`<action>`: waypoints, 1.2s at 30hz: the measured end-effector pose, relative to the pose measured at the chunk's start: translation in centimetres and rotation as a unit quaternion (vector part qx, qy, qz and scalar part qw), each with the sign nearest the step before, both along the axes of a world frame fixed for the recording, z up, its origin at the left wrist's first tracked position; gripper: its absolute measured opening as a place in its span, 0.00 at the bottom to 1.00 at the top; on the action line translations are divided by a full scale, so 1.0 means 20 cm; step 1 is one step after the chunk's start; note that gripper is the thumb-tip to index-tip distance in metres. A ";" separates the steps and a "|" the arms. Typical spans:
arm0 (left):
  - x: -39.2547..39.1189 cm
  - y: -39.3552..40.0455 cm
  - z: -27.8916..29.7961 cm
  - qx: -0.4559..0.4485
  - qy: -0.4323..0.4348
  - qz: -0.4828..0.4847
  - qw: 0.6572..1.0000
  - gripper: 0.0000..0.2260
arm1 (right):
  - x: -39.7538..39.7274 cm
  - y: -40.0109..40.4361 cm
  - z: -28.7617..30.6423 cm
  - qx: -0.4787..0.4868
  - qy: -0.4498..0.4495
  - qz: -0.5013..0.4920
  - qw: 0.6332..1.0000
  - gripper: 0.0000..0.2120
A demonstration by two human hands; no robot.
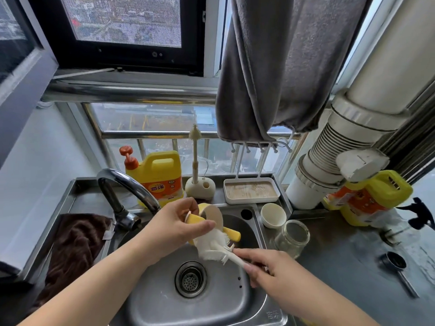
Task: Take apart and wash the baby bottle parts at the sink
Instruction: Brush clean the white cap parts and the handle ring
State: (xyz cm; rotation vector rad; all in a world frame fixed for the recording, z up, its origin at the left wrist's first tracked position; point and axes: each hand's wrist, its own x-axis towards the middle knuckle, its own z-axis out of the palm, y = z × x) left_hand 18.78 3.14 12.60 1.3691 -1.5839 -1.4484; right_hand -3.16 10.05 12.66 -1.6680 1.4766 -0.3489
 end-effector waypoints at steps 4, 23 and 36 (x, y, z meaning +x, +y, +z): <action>-0.01 -0.01 0.00 -0.049 -0.049 0.024 0.997 0.28 | 0.03 -0.02 0.00 -0.021 0.036 0.009 0.999 0.17; -0.03 0.01 0.03 -0.155 -0.139 0.046 0.977 0.39 | 0.09 -0.15 0.00 -0.322 0.400 0.048 0.857 0.35; -0.03 0.01 0.04 -0.190 -0.138 0.017 0.972 0.44 | 0.08 -0.16 -0.03 -0.302 0.310 0.015 0.902 0.26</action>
